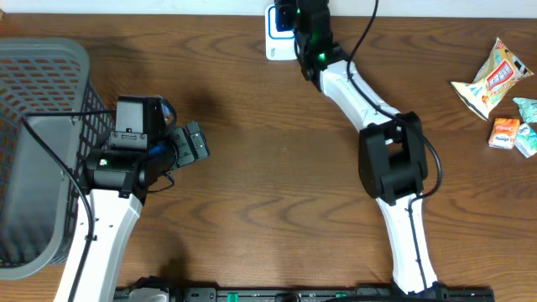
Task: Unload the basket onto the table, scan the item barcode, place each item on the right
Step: 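Hold the tin's barcode side facing the scanner with the right gripper, then carry the tin right and lower it beside the chip bag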
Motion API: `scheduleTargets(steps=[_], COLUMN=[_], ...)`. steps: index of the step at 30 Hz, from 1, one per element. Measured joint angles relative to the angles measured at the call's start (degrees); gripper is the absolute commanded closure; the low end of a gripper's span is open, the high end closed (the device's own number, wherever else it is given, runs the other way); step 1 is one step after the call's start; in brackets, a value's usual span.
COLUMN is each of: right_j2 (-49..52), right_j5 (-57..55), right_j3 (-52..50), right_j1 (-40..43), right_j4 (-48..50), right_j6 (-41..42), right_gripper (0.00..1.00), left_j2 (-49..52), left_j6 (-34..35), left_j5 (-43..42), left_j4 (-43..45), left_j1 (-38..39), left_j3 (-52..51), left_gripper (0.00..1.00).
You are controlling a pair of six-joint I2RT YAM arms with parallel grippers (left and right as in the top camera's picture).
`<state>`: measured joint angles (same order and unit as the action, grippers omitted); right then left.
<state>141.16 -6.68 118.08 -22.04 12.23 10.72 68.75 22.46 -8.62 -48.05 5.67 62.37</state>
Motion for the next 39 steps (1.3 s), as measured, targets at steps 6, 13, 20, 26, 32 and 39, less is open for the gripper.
scheduleTargets(steps=[6,13,20,26,32,39], right_j2=[0.5,0.5,1.2,2.7,2.9,2.9], right_j5=[0.0,0.0,0.0,0.0,0.0,0.0], right_j3=[0.0,0.0,0.0,0.0,-0.1,-0.1], right_j1=[0.0,-0.1,-0.7,-1.0,-1.0,-1.0], right_j4=[1.8,0.4,-2.1,-1.1,2.0,2.0], right_j6=[-1.4,-1.9,-2.1,-2.1,-2.1,-2.1], right_gripper=[0.71,0.71,0.72,0.71,0.71,0.71], left_j2=[0.0,0.0,0.0,0.0,0.0,0.0], left_j6=[0.0,0.0,0.0,0.0,0.0,0.0], left_j5=[0.0,0.0,0.0,0.0,0.0,0.0], left_j4=[0.0,0.0,0.0,0.0,0.0,0.0], left_j1=[0.0,0.0,0.0,0.0,0.0,0.0], left_j3=[0.0,0.0,0.0,0.0,0.0,0.0], left_gripper=[0.02,0.02,0.02,0.02,0.02,0.02])
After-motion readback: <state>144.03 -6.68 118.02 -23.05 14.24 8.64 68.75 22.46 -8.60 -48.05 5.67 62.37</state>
